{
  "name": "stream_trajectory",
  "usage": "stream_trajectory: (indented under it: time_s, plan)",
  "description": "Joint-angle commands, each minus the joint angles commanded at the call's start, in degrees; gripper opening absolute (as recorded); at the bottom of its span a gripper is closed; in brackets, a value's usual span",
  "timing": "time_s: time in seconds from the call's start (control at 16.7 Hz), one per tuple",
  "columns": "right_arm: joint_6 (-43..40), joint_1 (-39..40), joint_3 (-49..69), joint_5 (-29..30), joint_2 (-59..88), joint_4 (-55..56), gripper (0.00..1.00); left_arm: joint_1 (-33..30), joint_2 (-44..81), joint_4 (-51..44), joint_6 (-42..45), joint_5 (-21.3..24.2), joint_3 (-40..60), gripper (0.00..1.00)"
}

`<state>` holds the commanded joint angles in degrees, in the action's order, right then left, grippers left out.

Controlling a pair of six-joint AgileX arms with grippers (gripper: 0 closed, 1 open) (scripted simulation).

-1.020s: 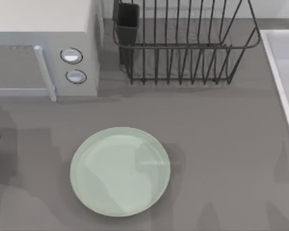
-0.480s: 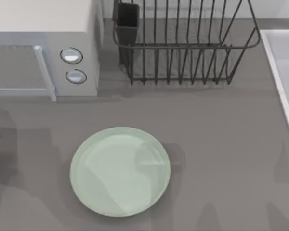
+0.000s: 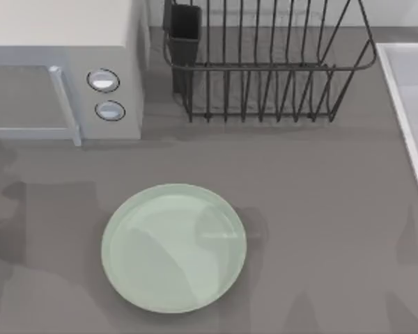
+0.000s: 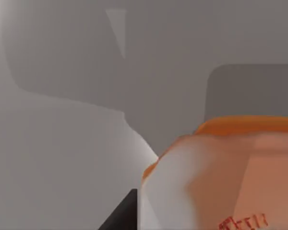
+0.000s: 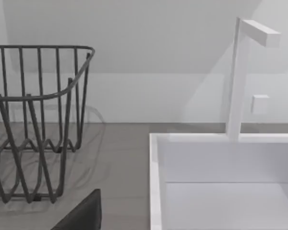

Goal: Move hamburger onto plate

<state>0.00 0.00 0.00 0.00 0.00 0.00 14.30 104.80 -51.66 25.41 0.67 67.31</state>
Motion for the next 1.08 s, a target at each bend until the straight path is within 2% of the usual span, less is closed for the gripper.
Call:
stream_trajectory:
  time_s: [0.3,0.72,0.9,1.08]
  plan:
    - [0.00,0.00,0.00,0.00,0.00,0.00,1.00,-0.14,-4.68,-11.70,-0.19,0.00,7.10,0.00]
    - [0.00,0.00,0.00,0.00,0.00,0.00,1.00,-0.28,-4.83,-12.27,-0.68,-0.03,7.60,0.00]
    - [0.00,0.00,0.00,0.00,0.00,0.00,1.00,-2.18,-3.66,-13.21,-5.72,-0.12,8.16,0.00]
    - [0.00,0.00,0.00,0.00,0.00,0.00,1.00,-5.91,-1.90,-14.51,-16.04,-0.33,9.18,0.00]
